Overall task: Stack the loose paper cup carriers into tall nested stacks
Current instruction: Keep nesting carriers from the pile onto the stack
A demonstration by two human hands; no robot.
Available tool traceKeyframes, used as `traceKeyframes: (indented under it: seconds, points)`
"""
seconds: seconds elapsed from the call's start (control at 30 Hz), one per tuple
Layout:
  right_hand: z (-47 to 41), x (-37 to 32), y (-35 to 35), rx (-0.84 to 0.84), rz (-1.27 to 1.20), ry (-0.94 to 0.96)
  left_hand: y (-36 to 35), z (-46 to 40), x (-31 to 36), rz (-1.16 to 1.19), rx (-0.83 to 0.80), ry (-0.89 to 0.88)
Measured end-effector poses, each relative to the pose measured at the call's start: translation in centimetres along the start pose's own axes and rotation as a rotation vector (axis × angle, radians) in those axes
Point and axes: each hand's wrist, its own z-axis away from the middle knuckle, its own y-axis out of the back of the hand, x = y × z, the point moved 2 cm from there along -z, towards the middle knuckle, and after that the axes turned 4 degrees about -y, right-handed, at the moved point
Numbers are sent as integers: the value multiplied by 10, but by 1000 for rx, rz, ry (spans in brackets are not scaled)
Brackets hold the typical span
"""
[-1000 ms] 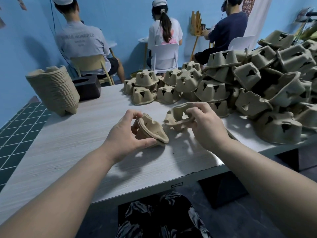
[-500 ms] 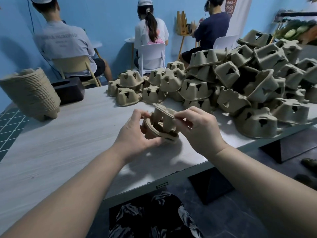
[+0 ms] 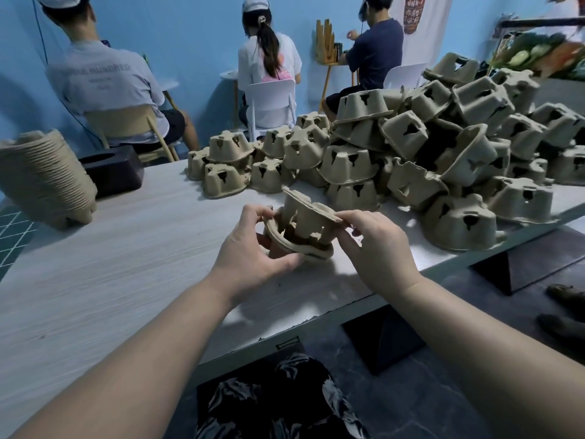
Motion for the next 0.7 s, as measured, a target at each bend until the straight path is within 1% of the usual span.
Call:
traceKeyframes:
  seconds: [0.13,0.23,0.3,0.37,0.5,0.57,0.63,0.7]
  points:
    - [5,2,2,36,-69,64,-5,-1,-2,-41,12,-8]
    - [8,2,0,21,-4,121,-8,-4,-5,-80,-2,3]
    - [11,1,-1,-5,21,137,-12,-5,-8,-2,-31,29]
    - [14,-1,-2,-74,-15,117,-16,-5,-8,55,-51,43]
    - [18,-2,-2,-281,-114,91,-22,-7,-8,21,-66,32]
    - [19,1,4,-332,-141,61,-24,-11,-5,28,-48,28]
    - [18,4,13,-274,-121,49,-29,-15,0,36,-32,7]
    - [13,10,25,-123,-47,77,-37,-20,7,59,-27,-19]
